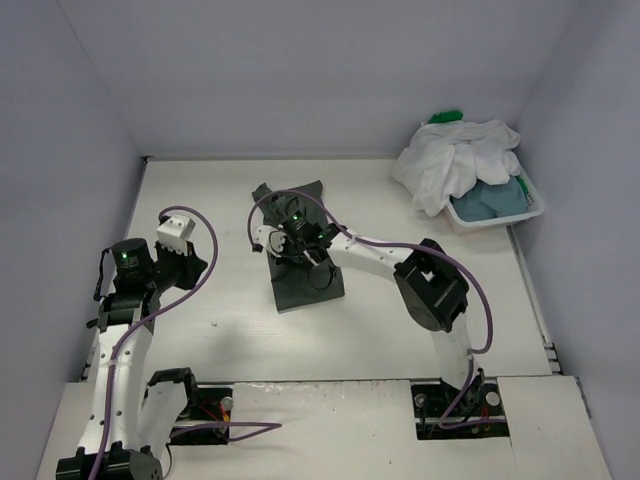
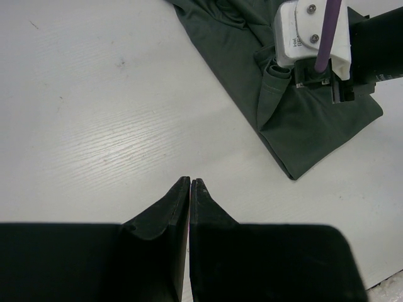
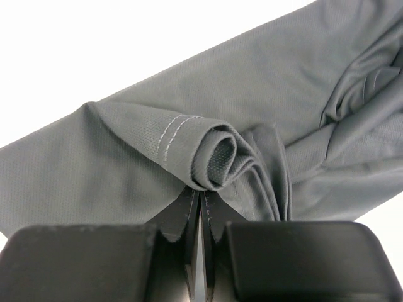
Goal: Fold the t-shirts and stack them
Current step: Fold the rectangle-folded T-shirt at the center of the board.
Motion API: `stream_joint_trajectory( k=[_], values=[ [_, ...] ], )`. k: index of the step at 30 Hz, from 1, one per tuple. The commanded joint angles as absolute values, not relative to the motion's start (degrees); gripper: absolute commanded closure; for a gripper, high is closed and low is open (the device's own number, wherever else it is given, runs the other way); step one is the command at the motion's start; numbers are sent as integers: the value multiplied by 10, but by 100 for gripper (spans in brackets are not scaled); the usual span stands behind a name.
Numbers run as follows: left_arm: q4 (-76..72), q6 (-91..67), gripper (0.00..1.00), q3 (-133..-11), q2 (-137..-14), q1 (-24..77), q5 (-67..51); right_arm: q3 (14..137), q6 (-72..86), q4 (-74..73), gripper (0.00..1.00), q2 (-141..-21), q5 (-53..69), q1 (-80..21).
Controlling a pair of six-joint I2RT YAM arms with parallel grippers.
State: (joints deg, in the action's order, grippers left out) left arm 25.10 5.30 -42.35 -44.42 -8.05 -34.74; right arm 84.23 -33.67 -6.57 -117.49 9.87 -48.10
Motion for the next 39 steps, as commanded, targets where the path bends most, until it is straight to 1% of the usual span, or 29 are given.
stream_joint_trajectory(
  k=[1, 11, 12, 14, 15, 17, 18, 20, 23, 25, 26, 29, 30, 32, 33, 34, 35, 37, 39],
  values=[
    [225, 48, 100, -445, -446, -86, -359, 875, -346, -41, 100, -1187, 100, -484],
    [224, 49, 100, -443, -446, -86, -359, 921, -353, -25, 99, -1286, 105, -483],
    [225, 49, 100, -443, -446, -85, -359, 920, -353, -25, 95, -1290, 102, -483],
    [225, 49, 100, -442, -447, -86, -361, 913, -353, -24, 92, -1290, 98, -483],
    [224, 49, 100, -442, -449, -86, -361, 909, -352, -21, 86, -1278, 97, -483],
    [224, 51, 100, -442, -449, -85, -364, 897, -345, -18, 80, -1259, 92, -479],
    [224, 50, 100, -442, -449, -85, -364, 894, -343, -18, 73, -1235, 92, -477],
    [225, 50, 100, -442, -449, -86, -365, 886, -335, -18, 66, -1208, 88, -474],
    [224, 52, 100, -442, -446, -86, -363, 878, -323, -18, 59, -1151, 83, -474],
    [222, 52, 100, -441, -442, -86, -362, 867, -318, -18, 58, -1107, 79, -475],
    [223, 51, 100, -441, -441, -86, -362, 861, -312, -18, 54, -1080, 78, -474],
    [223, 54, 83, -441, -437, -85, -363, 841, -308, -39, 52, -1039, 72, -476],
    [222, 54, 66, -441, -435, -86, -363, 820, -307, -47, 51, -1029, 69, -480],
    [223, 56, 49, -441, -434, -85, -363, 796, -315, -60, 49, -1005, 69, -485],
    [222, 58, 35, -441, -432, -86, -364, 767, -318, -70, 49, -999, 62, -494],
    [224, 58, 30, -441, -432, -86, -364, 751, -321, -73, 44, -990, 60, -498],
    [226, 60, 27, -441, -432, -86, -364, 736, -326, -76, 44, -985, 59, -504],
    [228, 62, 20, -442, -434, -86, -364, 693, -331, -81, 37, -980, 52, -522],
    [227, 65, 19, -441, -435, -86, -362, 672, -333, -78, 37, -978, 49, -531]
  ],
)
